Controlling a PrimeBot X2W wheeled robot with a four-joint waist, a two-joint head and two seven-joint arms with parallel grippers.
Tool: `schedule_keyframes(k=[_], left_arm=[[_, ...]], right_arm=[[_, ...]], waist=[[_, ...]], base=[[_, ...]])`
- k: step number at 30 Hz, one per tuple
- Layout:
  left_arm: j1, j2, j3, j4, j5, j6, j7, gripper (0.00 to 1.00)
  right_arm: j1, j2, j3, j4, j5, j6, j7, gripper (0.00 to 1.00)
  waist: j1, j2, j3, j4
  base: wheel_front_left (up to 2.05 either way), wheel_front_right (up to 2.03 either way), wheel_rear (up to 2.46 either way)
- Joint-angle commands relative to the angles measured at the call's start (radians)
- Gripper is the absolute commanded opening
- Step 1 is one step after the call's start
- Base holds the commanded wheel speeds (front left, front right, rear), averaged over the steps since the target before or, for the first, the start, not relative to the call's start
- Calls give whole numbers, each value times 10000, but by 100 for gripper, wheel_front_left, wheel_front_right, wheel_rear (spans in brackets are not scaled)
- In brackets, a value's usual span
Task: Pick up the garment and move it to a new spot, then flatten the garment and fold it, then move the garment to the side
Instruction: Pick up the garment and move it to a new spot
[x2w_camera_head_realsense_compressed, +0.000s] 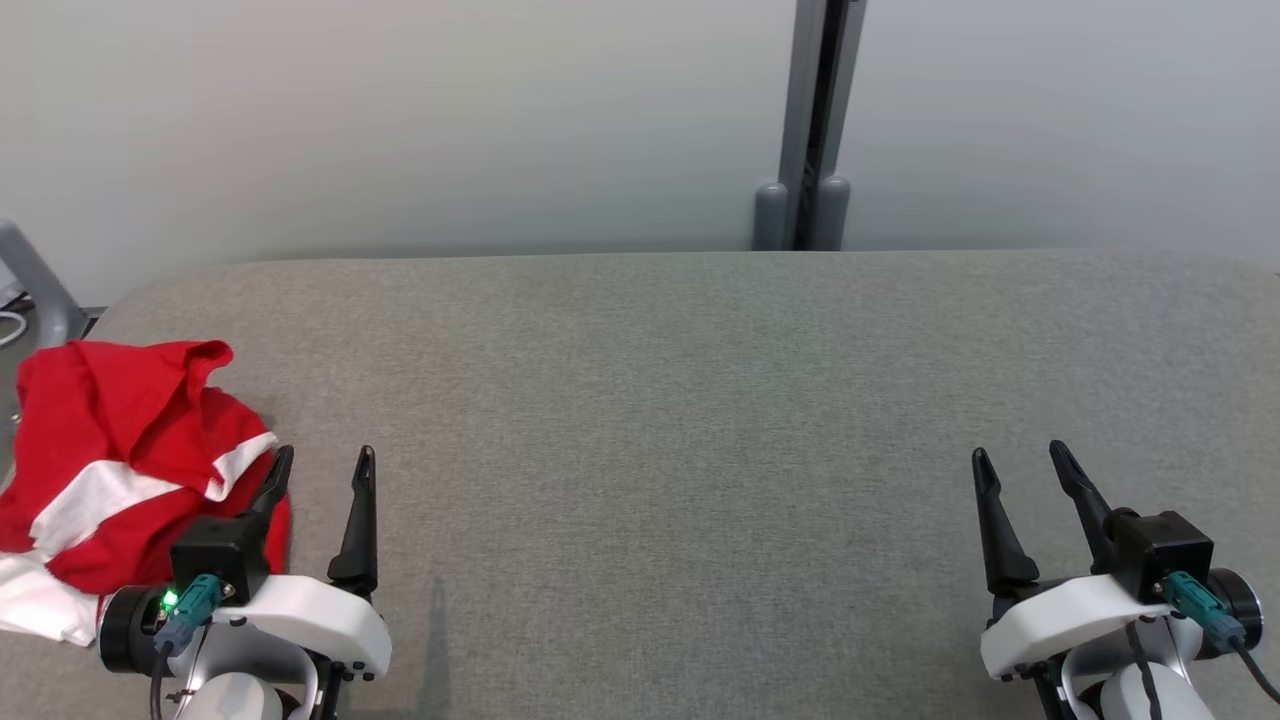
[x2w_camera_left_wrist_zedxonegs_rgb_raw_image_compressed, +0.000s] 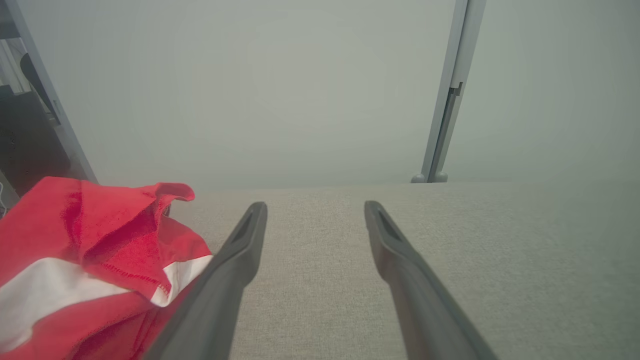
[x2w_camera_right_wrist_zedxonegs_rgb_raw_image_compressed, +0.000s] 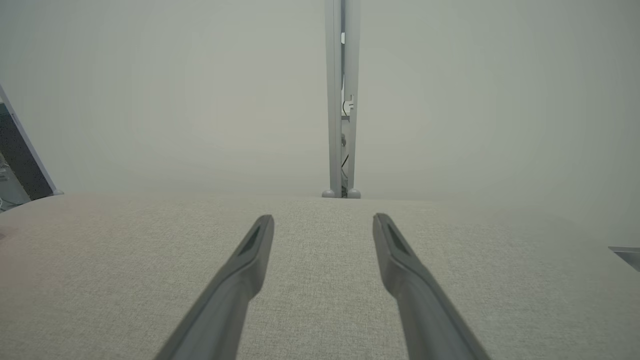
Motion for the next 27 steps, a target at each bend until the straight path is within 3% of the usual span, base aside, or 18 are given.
schedule_keyframes(k=[1, 19, 27], left_arm=[[-229, 37, 62, -46, -95, 57, -78, 100], [-67, 197, 414, -225, -530, 213, -344, 100], [68, 107, 529, -252, -790, 225, -470, 100]], right_arm=[[-110, -45, 42, -73, 35, 19, -88, 100], [-222, 38, 516, -520, 93, 19, -98, 100], [-357, 57, 722, -457, 91, 19, -107, 100]], waist=[[0, 0, 27, 385], [0, 0, 202, 4102], [0, 0, 235, 4773]], base=[[0, 0, 0], [0, 0, 0], [0, 0, 0]])
